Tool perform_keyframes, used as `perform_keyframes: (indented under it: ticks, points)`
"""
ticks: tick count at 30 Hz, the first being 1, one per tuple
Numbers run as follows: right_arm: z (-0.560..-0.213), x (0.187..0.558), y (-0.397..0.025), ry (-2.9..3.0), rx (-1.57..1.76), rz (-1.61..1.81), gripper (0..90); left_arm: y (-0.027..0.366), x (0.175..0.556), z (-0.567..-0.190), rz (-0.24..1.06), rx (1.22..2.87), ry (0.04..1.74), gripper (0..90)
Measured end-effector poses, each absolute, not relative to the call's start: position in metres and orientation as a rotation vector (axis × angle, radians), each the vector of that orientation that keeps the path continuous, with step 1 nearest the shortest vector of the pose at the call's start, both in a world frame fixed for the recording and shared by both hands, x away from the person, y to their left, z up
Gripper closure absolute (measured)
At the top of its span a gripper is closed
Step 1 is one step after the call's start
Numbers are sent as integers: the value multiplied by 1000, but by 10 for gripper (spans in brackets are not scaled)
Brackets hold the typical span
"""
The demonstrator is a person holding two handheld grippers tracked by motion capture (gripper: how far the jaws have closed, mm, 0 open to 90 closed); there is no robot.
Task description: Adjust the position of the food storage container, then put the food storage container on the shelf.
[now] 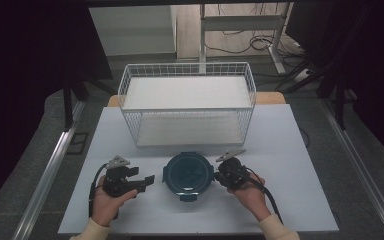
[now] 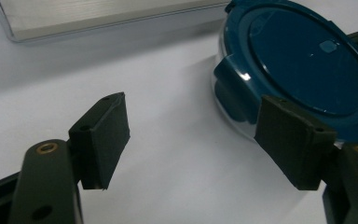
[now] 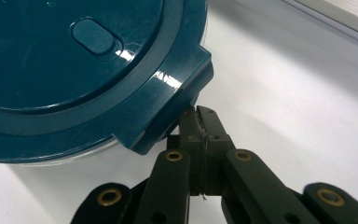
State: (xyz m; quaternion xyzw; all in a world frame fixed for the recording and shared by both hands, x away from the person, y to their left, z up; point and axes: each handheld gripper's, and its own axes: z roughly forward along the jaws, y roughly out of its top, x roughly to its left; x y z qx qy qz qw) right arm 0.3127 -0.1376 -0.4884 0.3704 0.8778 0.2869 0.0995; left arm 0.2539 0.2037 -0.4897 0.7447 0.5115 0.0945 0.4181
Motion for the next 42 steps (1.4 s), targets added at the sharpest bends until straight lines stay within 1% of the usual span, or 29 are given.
perform_keyframes:
  ticks: [7, 14, 17, 18, 22, 23, 25, 31, 39, 42]
  points:
    - [-488, 314, -142, 2586, 1068, 905, 897, 205, 253, -489, 241, 1858, 1285, 255]
    - [-475, 301, -180, 2443, 1134, 1046, 889, 207, 252, -487, 248, 1848, 1282, 255]
    - [-471, 295, -196, 2394, 1124, 1110, 796, 206, 252, -488, 245, 1852, 1284, 253]
    - [-470, 294, -200, 2383, 1124, 1126, 752, 206, 252, -488, 245, 1855, 1282, 253]
    - [-469, 296, -210, 2324, 1161, 1219, 474, 205, 252, -489, 247, 1854, 1285, 252]
    - [-468, 297, -211, 2299, 1197, 1233, 419, 204, 252, -489, 247, 1854, 1286, 252]
    - [-468, 298, -210, 2274, 1236, 1242, 341, 202, 252, -489, 245, 1858, 1280, 251]
    - [-469, 294, -206, 2277, 1261, 1231, 238, 202, 251, -487, 231, 1839, 1282, 243]
    - [-474, 295, -204, 2328, 1309, 1245, 212, 204, 252, -486, 219, 1816, 1289, 228]
    - [-474, 296, -205, 2327, 1330, 1268, 205, 205, 252, -486, 208, 1792, 1324, 187]
